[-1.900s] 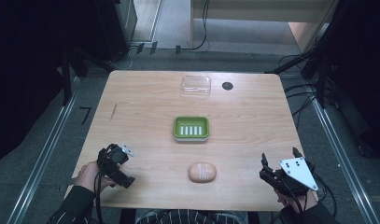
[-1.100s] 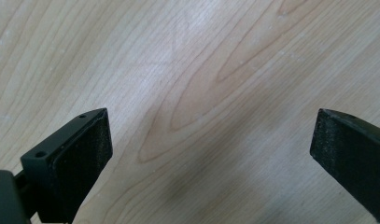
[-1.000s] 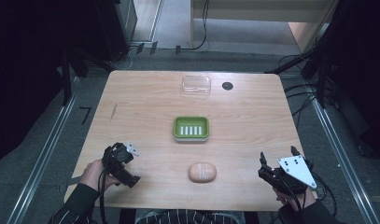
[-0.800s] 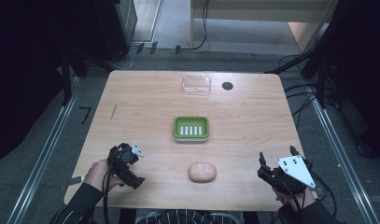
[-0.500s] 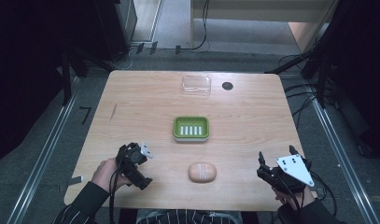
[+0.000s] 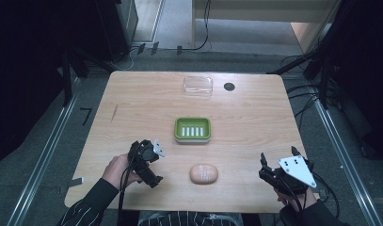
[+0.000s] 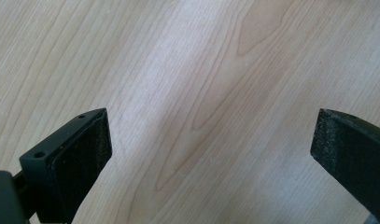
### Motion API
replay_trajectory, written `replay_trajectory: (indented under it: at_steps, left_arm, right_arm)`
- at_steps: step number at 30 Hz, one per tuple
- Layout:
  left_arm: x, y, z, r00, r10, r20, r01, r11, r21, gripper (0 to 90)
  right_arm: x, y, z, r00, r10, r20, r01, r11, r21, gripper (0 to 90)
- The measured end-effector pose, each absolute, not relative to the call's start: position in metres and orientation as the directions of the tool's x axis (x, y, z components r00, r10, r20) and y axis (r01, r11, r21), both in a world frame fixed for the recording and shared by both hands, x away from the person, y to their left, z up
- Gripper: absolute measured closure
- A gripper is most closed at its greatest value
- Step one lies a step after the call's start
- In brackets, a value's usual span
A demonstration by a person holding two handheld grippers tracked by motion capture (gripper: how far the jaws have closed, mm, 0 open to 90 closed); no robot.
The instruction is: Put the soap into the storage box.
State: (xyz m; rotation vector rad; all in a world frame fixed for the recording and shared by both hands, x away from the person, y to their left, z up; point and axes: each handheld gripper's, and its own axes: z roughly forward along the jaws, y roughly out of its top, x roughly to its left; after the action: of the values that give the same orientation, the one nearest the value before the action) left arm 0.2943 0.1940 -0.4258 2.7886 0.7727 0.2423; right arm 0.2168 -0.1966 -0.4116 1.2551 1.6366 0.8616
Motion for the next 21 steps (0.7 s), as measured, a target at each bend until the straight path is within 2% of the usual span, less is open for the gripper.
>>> replay_trajectory:
  at_steps: [21]
  left_arm:
    - [0.306,0.153,-0.422,0.901,0.425,0.085,0.389,-0.879,0.274,0.0]
  right_arm:
    - [0.217,-0.195,-0.411,-0.116,0.966,-0.231,0.357,0.257,0.898,13.5]
